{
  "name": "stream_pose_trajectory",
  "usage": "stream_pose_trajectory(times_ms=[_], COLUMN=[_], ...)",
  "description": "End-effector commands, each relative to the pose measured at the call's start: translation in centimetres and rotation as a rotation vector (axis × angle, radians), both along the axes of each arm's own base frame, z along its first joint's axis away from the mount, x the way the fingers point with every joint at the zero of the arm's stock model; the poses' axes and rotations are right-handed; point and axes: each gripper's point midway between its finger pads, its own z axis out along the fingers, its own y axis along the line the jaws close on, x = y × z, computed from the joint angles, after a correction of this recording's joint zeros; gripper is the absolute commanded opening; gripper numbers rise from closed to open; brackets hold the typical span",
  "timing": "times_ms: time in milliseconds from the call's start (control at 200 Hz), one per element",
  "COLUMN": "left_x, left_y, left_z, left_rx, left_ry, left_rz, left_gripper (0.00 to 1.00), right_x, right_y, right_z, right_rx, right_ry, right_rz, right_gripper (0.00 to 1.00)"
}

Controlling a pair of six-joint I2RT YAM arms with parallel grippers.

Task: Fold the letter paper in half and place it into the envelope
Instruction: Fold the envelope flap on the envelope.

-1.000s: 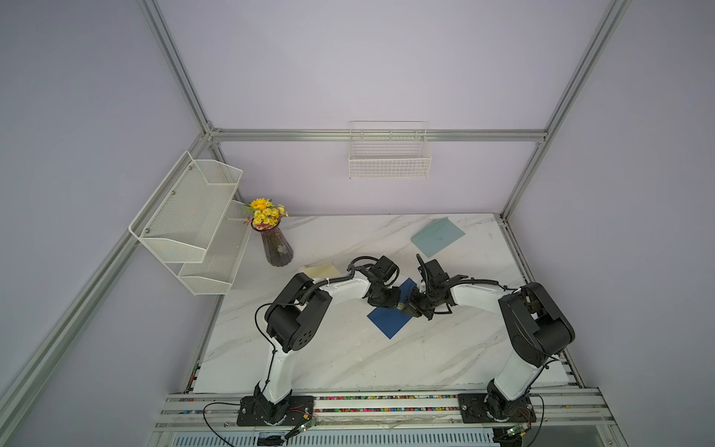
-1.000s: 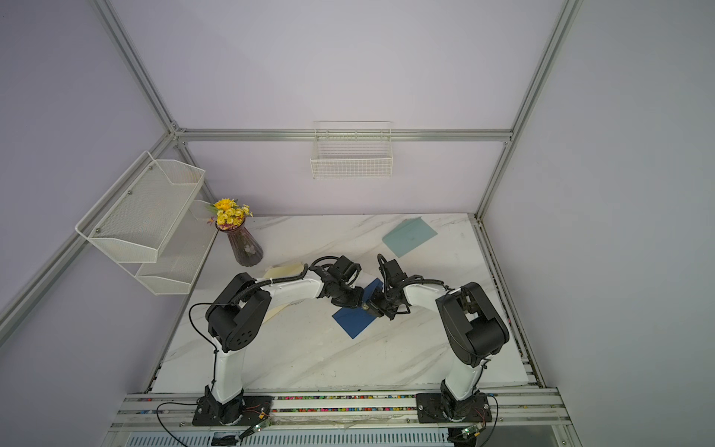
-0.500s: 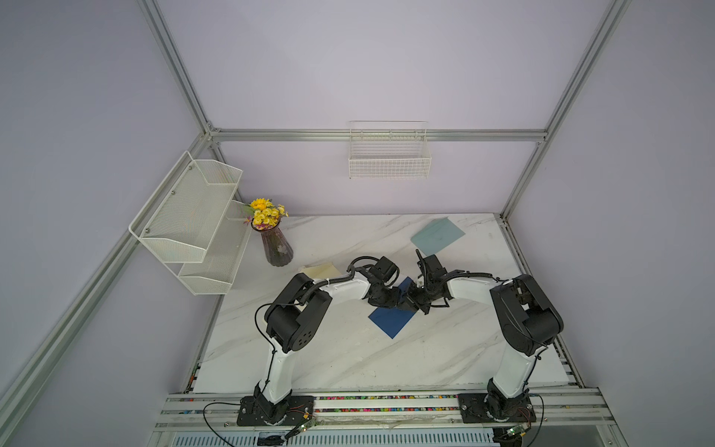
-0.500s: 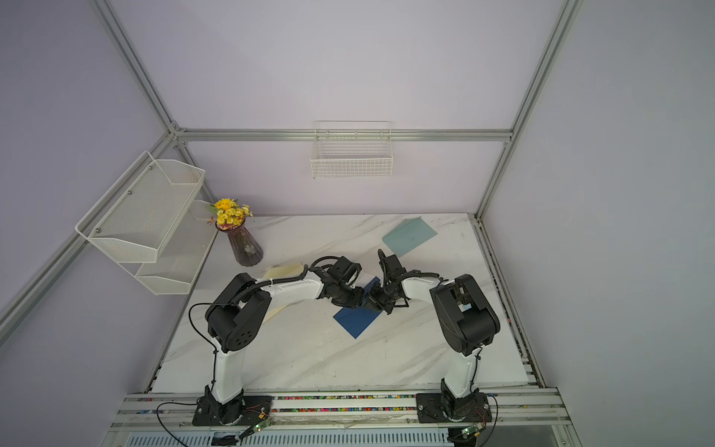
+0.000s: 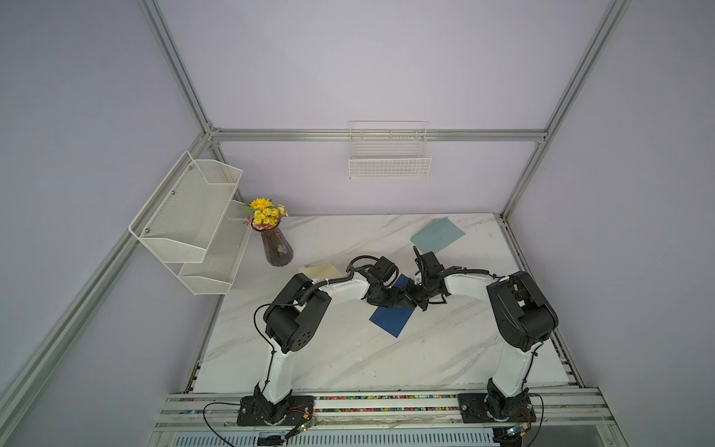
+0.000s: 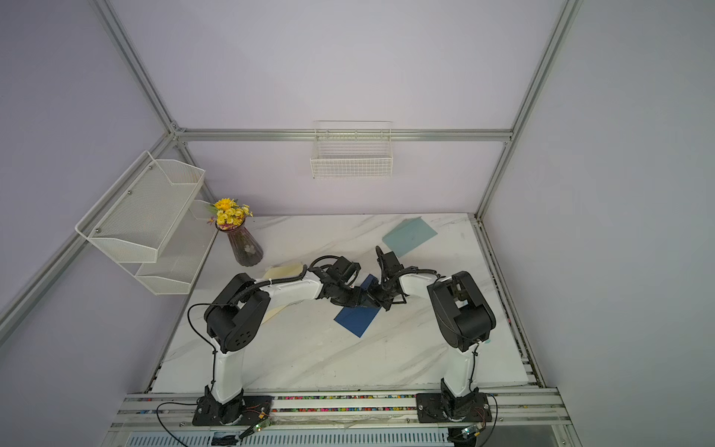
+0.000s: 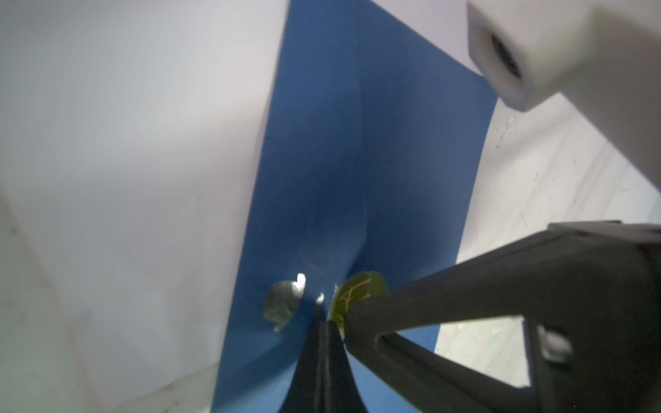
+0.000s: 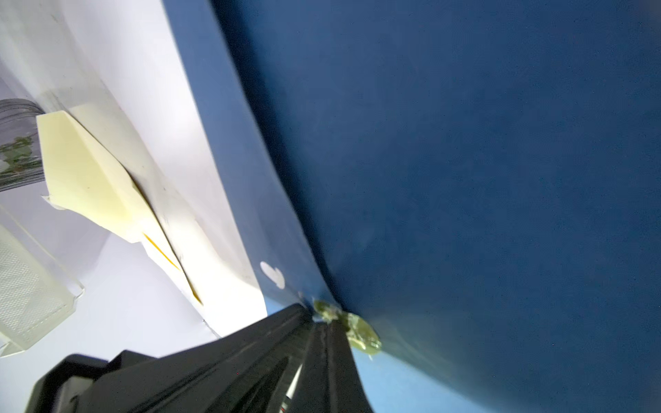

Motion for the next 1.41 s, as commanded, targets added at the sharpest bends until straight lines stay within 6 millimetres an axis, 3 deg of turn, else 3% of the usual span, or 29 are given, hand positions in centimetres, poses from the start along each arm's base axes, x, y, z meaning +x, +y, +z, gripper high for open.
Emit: stream_pose_trajectory(times_ms=[0,190,405,830,1160,1285,1400], left_x=[-3.1,-3.1,-3.0,-2.6,-2.6,-2.5,-2.2], left_y=[2.7,2.7,2.5,2.1,2.2,2.5,2.9], left_z=[-4.0,-4.1,-4.0,-4.2,-4.4,-4.3,-3.8], left_rx=[0.139,0.141,0.137,0.133,0.14,0.147,0.166], left_ry=[0.105,0.107,0.106,0.108,0.112,0.109,0.089], left_rz=[-0.025,-0.026,-0.023,-0.013,-0.005,0.001,0.004], left_gripper=[0.0,0.0,0.0,0.0,0.0,0.0,0.0], right_x=[-2.1,-1.2,1.0,1.2,0.6,-0.1,-1.0], right_y=[-5.0,-6.2,-2.8,0.1,0.1,-1.2,-3.1], right_z=[-3.3,-2.9,-1.9,-0.1,-1.7,-3.1,-3.2], right_rx=[-0.262,-0.263,-0.086,0.094,0.091,-0.005,-0.12], right_ry=[0.084,0.073,0.002,-0.041,-0.001,0.033,0.042], right_rz=[-0.051,-0.074,-0.01,0.046,0.064,0.088,0.111], right_gripper=[0.0,0.0,0.0,0.0,0.0,0.0,0.0])
